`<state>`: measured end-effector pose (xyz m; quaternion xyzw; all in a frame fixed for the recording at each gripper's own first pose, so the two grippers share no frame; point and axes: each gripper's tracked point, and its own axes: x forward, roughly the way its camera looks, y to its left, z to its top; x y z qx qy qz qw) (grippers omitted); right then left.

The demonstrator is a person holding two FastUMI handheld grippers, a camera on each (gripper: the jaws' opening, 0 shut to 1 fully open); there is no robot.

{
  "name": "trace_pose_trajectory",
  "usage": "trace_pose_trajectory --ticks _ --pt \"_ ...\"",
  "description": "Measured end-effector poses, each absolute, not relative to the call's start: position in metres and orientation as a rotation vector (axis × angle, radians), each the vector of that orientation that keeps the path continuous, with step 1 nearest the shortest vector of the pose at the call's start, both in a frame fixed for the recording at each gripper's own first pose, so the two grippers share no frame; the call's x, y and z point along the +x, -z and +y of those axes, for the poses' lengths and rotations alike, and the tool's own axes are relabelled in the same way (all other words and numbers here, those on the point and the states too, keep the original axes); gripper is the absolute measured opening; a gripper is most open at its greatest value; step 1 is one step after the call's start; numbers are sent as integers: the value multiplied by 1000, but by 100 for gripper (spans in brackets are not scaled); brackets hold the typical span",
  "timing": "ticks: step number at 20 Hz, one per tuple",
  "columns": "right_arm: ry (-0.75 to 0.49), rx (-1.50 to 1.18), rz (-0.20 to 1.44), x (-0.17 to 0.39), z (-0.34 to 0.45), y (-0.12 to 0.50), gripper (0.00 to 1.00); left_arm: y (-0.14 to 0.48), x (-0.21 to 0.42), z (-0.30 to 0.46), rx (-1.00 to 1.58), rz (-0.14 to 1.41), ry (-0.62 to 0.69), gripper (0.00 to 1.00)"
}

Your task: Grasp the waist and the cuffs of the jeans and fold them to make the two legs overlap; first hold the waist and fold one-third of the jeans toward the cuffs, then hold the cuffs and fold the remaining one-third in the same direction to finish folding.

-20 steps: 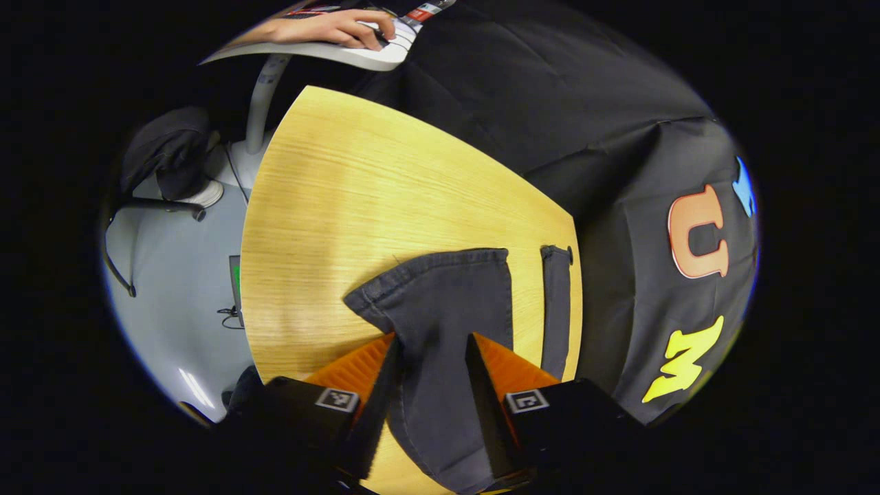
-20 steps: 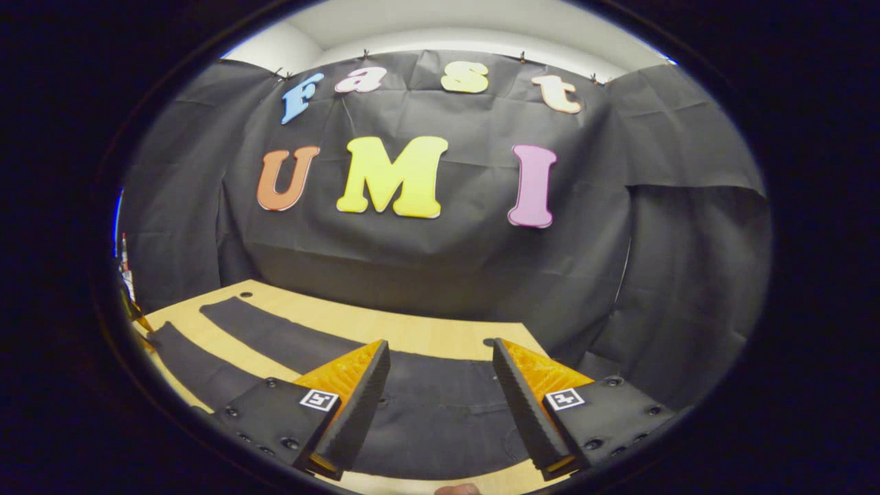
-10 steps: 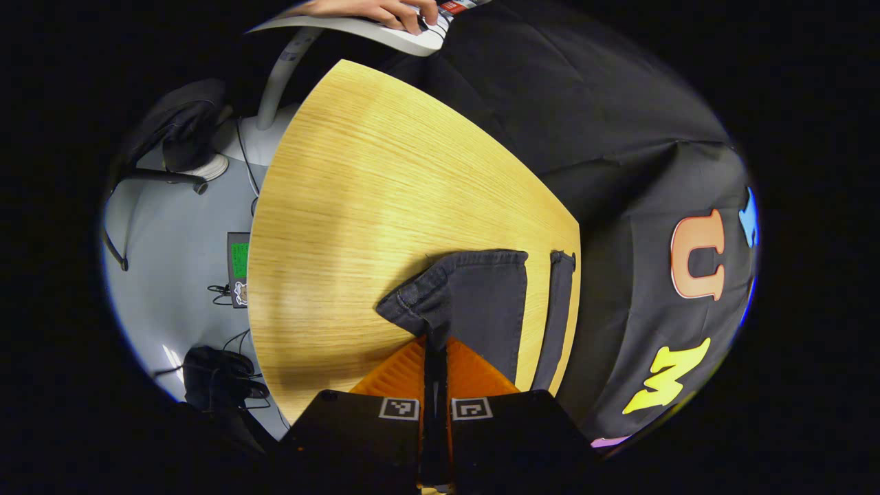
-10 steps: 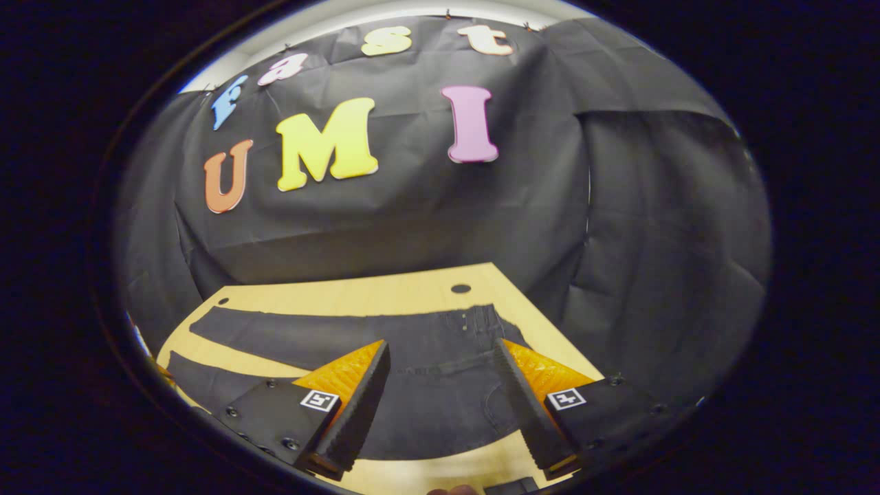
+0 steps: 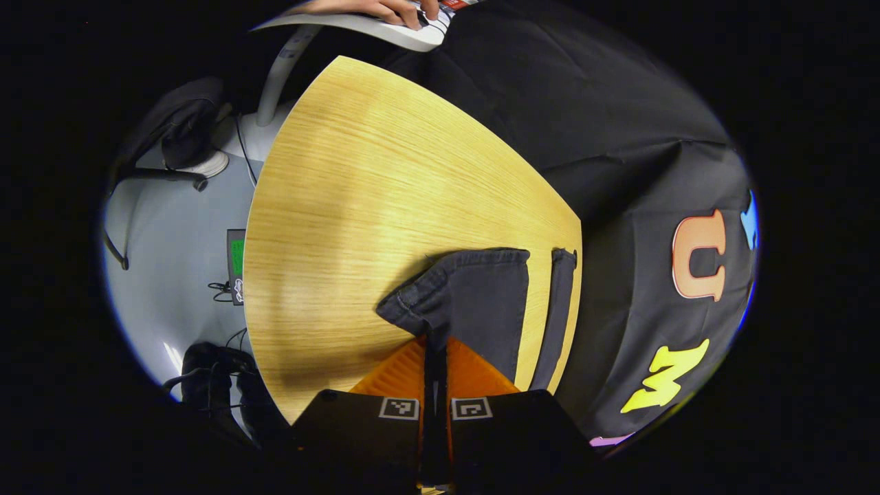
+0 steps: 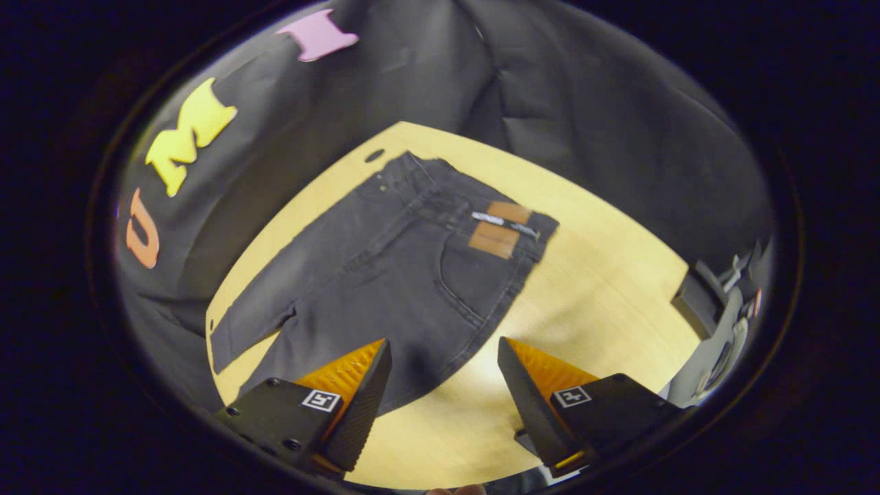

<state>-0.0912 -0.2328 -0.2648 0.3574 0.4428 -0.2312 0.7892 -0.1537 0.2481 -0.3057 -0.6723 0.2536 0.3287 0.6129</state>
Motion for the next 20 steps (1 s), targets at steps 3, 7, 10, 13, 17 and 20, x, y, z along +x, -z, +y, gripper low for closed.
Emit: trace_pose_trajectory --ticks 3,7,10,13,17,20 --pt "518 884 941 -78 -236 264 92 307 -154 249 -1546 587 -761 4" --pt "512 933 959 -62 -238 273 84 308 -152 248 -1545 586 -761 3" --pt "554 1053 952 -57 -243 270 80 308 -152 249 -1546 583 -758 3" --pt "566 1155 938 -49 -246 279 58 308 -152 248 -1549 579 -759 3" --pt "576 1216 896 -49 -254 288 12 308 -151 248 -1553 583 -763 3" --pt "564 1208 896 -47 -252 283 1 306 -151 249 -1554 581 -761 4"
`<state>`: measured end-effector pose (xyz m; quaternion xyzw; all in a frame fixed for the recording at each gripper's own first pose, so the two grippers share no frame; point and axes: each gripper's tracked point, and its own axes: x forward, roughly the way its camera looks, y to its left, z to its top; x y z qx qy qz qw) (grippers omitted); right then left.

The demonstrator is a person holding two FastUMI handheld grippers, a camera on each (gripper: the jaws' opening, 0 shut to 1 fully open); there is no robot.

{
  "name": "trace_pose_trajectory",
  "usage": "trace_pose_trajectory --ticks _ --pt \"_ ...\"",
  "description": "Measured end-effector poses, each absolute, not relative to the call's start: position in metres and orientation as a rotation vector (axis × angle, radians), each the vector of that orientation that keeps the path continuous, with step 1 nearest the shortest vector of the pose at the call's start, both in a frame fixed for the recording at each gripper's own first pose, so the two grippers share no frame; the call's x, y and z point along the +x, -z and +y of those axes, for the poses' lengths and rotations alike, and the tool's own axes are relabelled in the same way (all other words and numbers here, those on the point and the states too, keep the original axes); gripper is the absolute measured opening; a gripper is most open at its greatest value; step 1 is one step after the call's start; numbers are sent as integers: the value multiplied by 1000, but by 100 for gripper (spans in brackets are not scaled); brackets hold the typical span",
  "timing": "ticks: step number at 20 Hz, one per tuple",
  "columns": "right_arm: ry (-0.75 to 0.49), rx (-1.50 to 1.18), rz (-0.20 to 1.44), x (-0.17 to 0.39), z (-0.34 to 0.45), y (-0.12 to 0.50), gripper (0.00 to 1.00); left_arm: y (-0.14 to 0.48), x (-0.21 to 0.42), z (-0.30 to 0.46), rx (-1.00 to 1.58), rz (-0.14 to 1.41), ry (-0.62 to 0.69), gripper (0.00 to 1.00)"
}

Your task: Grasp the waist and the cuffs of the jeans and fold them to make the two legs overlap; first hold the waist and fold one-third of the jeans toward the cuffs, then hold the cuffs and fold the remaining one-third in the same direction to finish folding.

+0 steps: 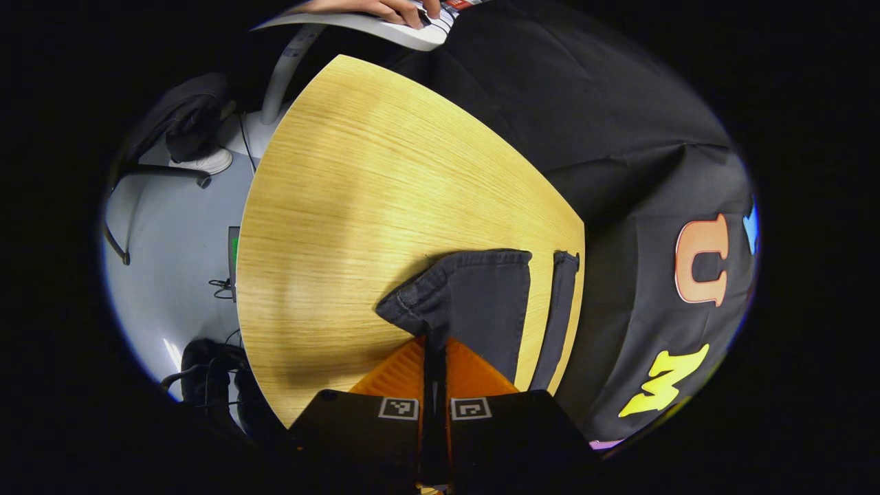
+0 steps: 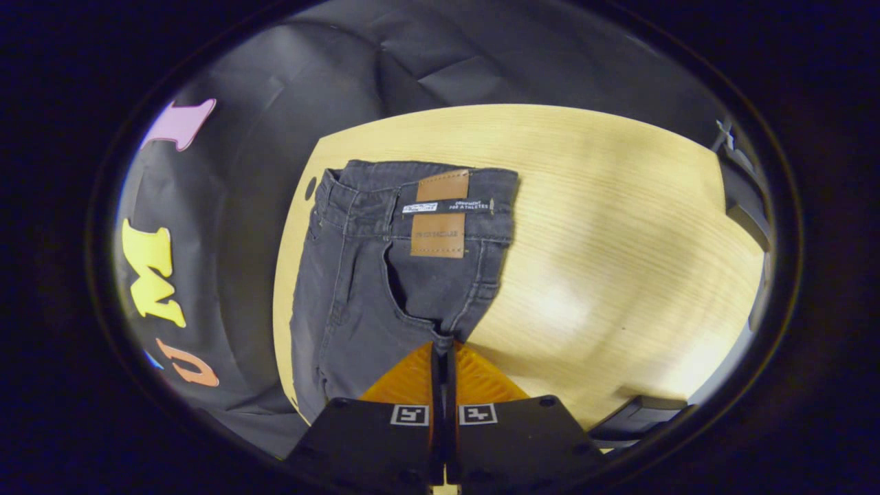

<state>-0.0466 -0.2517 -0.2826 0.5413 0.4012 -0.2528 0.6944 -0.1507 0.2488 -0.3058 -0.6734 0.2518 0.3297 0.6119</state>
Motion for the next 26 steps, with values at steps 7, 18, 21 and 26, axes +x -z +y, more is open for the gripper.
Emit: trace_pose_trajectory --ticks 7,18,21,26 --pt "396 1159 768 -41 -256 228 1 255 -121 251 -1549 500 -681 4" --pt "247 1116 630 44 -268 150 0 165 -15 266 -1506 385 -564 3" --pt "247 1135 619 72 -269 150 1 176 17 275 -1517 402 -602 3" --pt "246 1148 614 122 -269 159 0 195 72 283 -1511 434 -635 3"
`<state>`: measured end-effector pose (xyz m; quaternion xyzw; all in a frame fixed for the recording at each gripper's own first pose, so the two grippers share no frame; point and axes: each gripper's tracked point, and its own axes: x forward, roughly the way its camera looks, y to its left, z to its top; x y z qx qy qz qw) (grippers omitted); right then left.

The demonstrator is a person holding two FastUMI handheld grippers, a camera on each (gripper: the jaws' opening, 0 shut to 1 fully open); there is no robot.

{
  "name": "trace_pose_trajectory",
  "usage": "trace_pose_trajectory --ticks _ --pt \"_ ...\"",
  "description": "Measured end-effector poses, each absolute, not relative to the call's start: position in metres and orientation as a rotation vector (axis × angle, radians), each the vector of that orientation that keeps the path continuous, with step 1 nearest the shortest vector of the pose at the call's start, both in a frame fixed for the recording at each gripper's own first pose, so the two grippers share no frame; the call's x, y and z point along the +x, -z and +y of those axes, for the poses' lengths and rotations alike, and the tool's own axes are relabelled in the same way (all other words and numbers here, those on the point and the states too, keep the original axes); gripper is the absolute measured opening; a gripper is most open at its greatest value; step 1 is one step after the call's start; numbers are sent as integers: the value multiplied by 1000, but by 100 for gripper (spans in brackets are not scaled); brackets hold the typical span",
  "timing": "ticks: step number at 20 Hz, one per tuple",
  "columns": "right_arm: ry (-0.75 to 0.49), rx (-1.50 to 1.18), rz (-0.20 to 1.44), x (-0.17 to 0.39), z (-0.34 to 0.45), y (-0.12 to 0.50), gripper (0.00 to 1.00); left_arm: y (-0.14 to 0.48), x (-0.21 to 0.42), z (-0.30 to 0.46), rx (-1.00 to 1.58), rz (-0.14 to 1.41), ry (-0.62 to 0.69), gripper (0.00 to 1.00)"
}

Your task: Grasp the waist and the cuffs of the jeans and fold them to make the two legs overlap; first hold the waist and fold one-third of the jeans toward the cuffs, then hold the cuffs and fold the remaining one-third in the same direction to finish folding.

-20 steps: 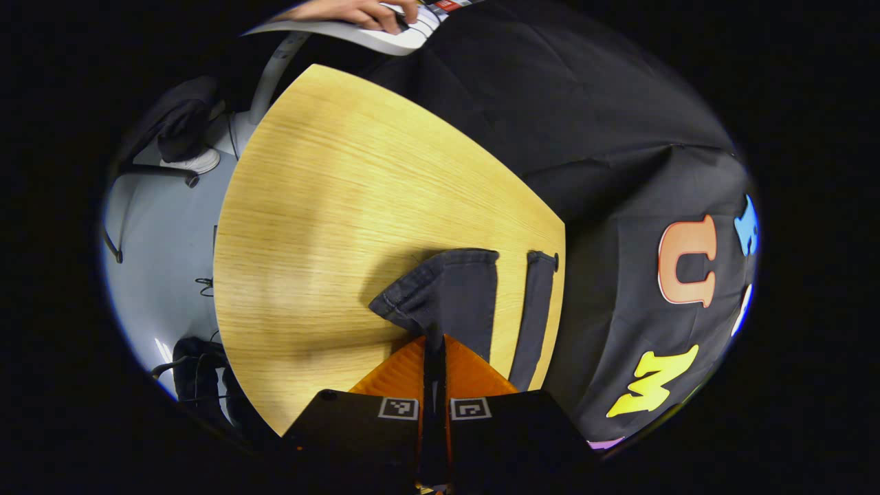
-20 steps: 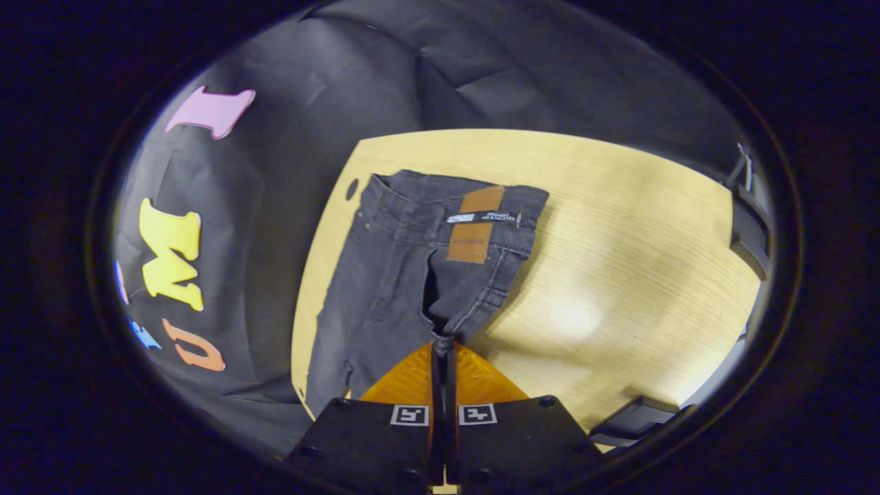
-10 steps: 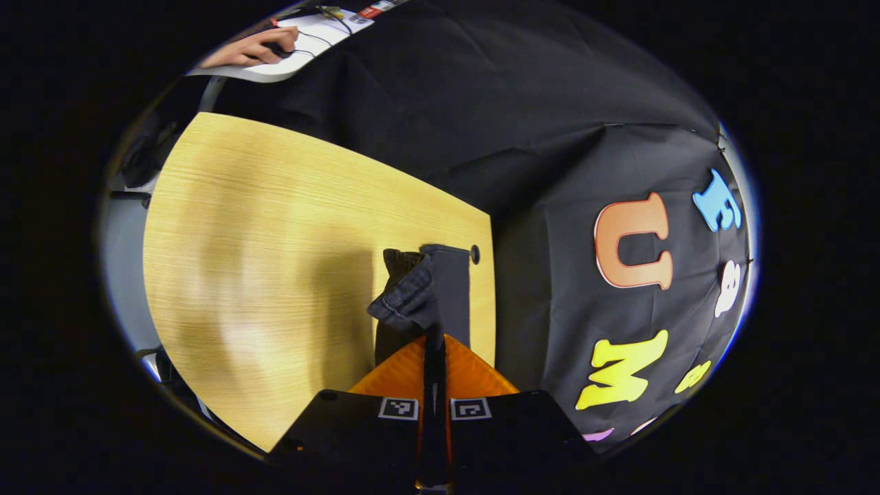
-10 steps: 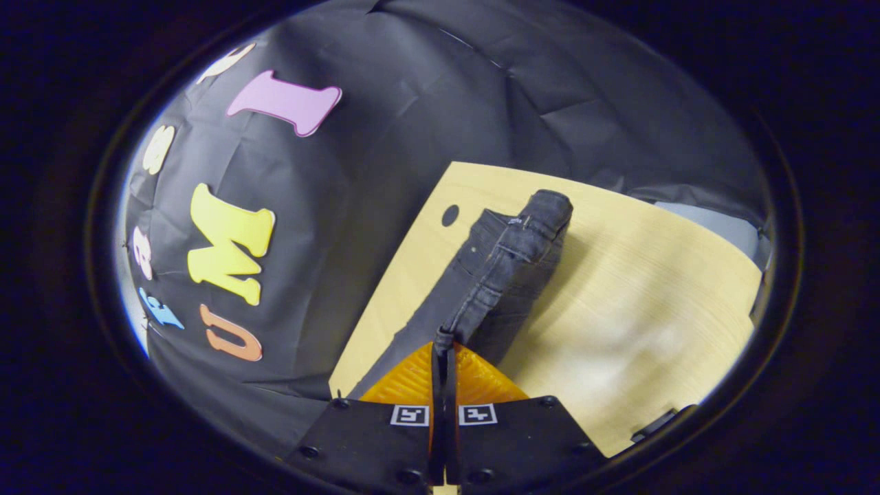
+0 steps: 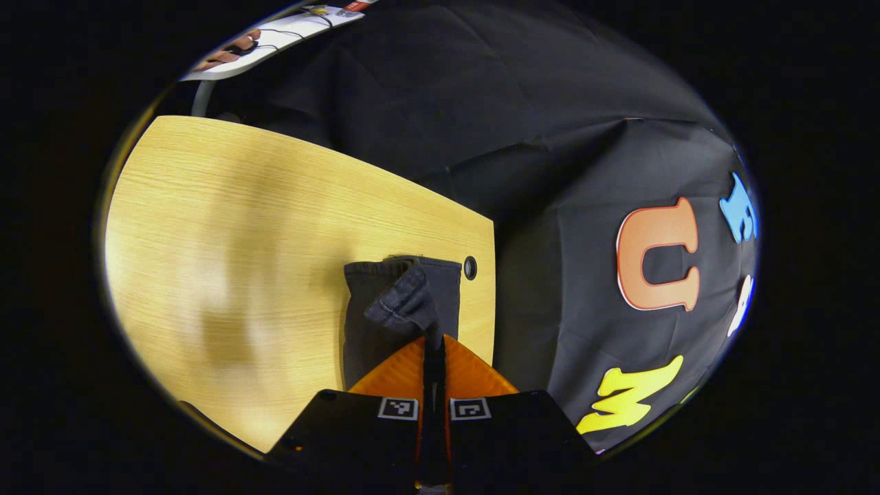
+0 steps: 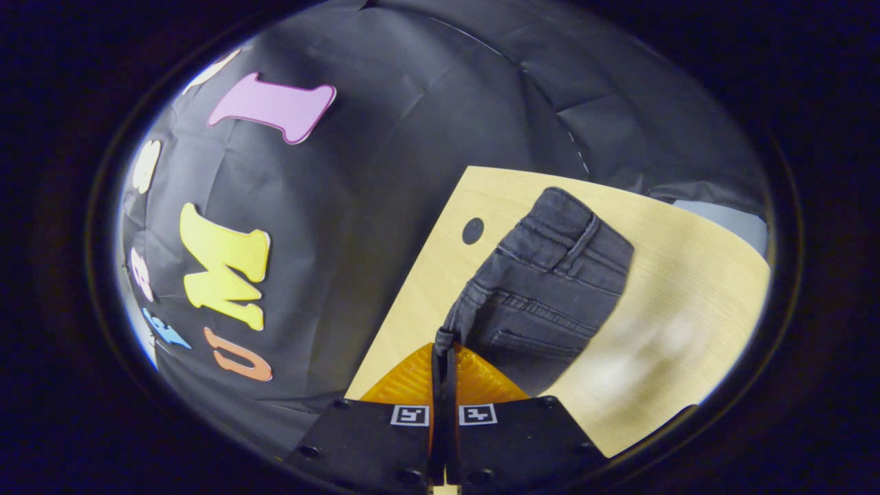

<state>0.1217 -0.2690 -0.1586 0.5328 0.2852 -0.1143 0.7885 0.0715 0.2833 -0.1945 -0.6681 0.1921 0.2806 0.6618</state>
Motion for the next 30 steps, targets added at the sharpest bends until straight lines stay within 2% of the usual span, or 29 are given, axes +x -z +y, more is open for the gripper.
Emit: trace_pose_trajectory --ticks 2,3,4,11,18,21,22,25,26,27,28,30 --pt "246 1140 616 140 -269 163 1 197 98 286 -1481 451 -619 3" --pt "250 1143 614 150 -271 166 0 202 113 286 -1466 467 -613 0" --pt "257 1144 612 160 -272 170 0 204 127 287 -1453 477 -608 3" --pt "317 1162 641 210 -279 215 1 254 206 286 -1323 589 -605 3" --pt "379 1113 675 229 -280 258 1 294 228 285 -1256 662 -619 3" --pt "361 1144 642 231 -278 251 0 296 212 289 -1180 686 -650 5" --pt "338 1162 616 235 -275 249 7 290 203 294 -1121 679 -653 28" --pt "304 1119 585 234 -277 237 100 266 180 302 -920 615 -627 99" --pt "294 1095 578 229 -278 230 98 252 199 311 -887 591 -591 99" --pt "290 1079 569 226 -278 224 91 237 191 307 -854 559 -563 99" --pt "283 1071 557 221 -277 215 97 224 189 304 -818 533 -539 99" --pt "278 1060 536 209 -276 200 98 190 185 293 -743 464 -470 99"
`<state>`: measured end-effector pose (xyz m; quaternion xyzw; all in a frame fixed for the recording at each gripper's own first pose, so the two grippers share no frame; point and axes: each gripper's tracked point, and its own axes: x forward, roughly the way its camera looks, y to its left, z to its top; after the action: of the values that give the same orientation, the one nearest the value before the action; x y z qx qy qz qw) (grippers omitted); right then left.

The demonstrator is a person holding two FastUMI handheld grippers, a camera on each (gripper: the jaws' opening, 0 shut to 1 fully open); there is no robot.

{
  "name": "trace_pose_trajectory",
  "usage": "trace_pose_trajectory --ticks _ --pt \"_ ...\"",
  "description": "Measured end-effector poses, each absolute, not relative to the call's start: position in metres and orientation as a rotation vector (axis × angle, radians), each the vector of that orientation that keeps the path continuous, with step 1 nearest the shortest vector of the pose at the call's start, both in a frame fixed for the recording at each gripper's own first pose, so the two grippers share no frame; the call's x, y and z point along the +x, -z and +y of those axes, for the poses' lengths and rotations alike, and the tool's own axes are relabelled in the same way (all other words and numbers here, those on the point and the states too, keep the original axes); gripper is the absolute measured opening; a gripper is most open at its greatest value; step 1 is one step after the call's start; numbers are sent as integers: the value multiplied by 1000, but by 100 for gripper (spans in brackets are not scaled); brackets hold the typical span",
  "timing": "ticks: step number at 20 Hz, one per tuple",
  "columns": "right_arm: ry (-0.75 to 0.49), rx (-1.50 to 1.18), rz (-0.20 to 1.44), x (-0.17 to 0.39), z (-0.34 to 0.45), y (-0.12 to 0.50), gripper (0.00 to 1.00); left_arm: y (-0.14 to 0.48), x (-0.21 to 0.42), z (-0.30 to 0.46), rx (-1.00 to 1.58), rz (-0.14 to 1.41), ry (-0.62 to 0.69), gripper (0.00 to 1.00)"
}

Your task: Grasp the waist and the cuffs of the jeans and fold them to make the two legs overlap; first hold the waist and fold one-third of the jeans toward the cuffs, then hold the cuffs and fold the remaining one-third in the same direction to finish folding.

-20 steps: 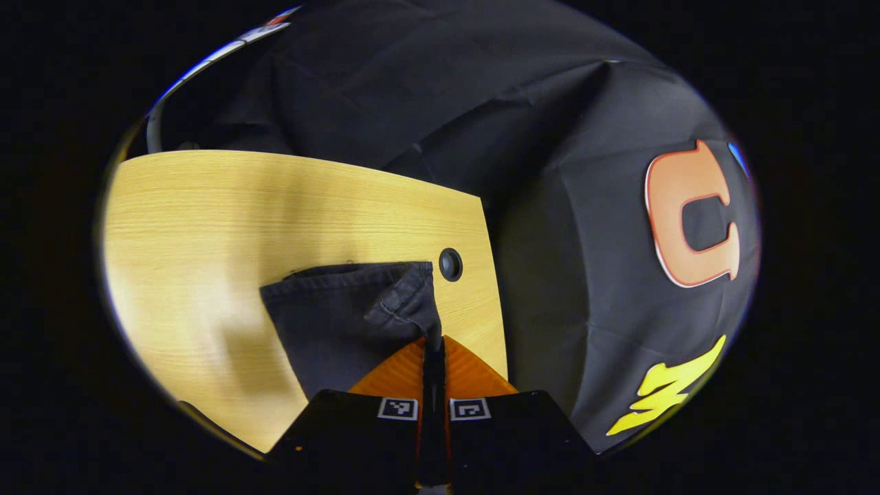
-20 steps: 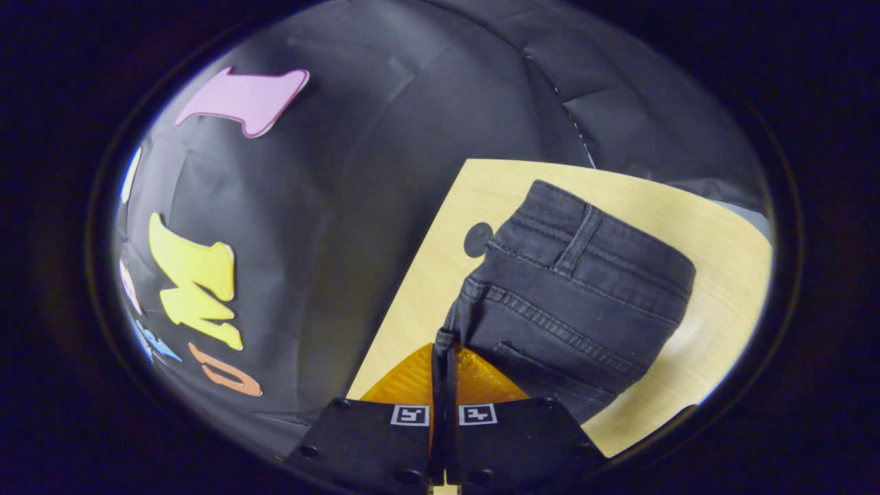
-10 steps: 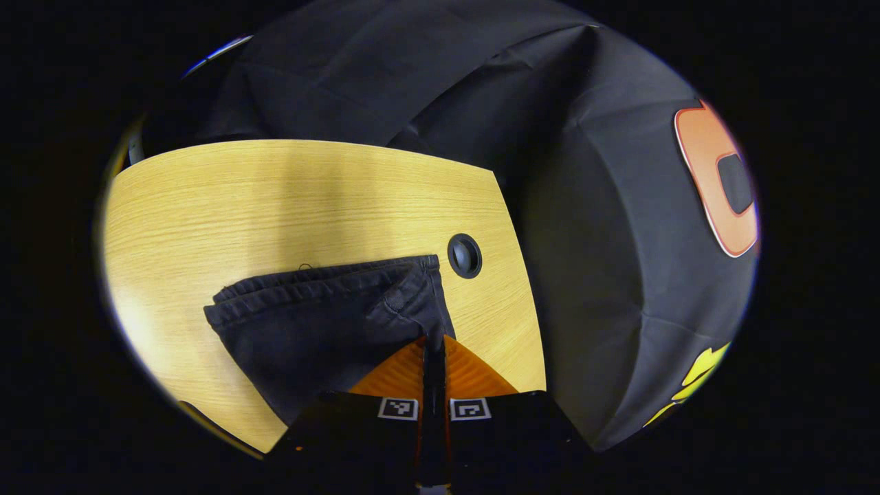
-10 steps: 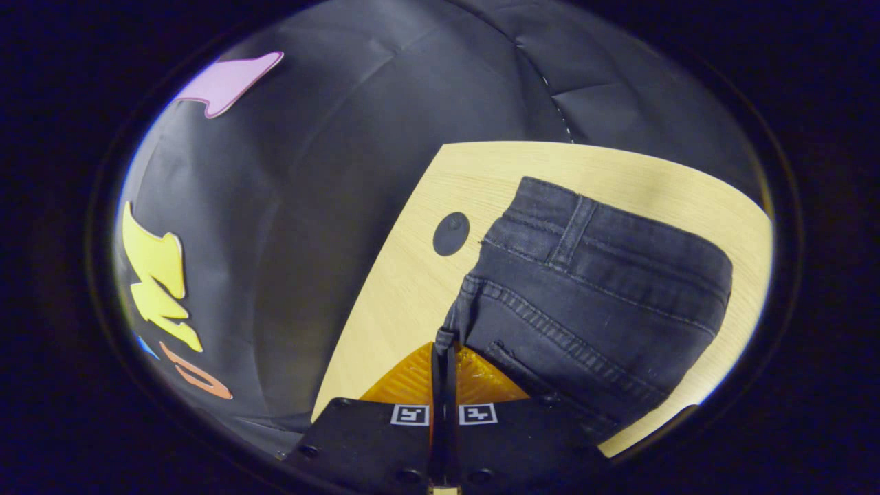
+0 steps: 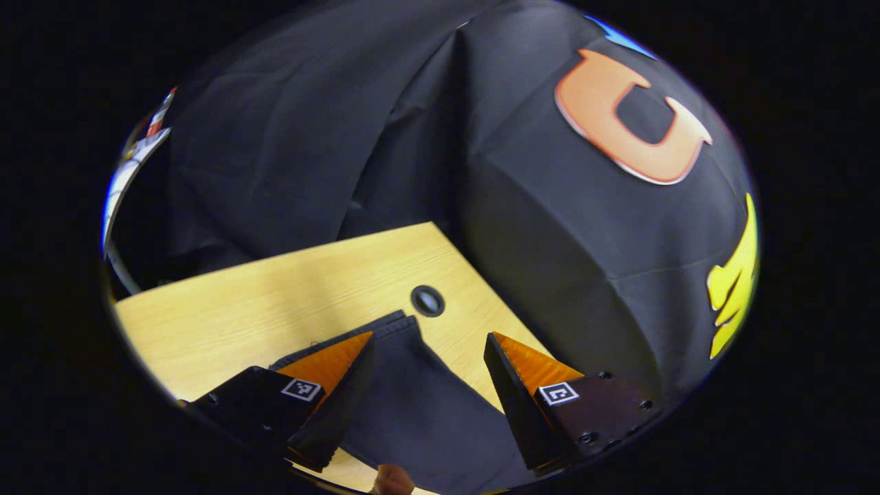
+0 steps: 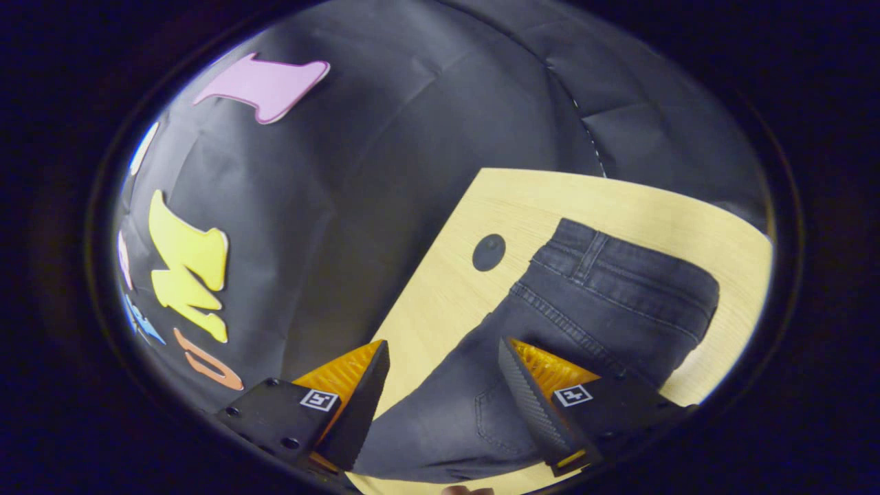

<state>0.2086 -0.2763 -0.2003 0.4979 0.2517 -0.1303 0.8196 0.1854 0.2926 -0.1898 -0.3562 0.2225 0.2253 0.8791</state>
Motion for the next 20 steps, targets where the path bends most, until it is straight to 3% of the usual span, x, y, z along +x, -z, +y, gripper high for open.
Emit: trace_pose_trajectory --ticks 10,11,20 --pt "318 1089 474 117 -278 177 98 24 111 183 -300 155 -152 99" --pt "327 1105 477 107 -279 181 92 13 104 174 -284 133 -125 98" --pt "408 1243 494 56 -277 232 91 -33 38 133 -235 32 -57 99"
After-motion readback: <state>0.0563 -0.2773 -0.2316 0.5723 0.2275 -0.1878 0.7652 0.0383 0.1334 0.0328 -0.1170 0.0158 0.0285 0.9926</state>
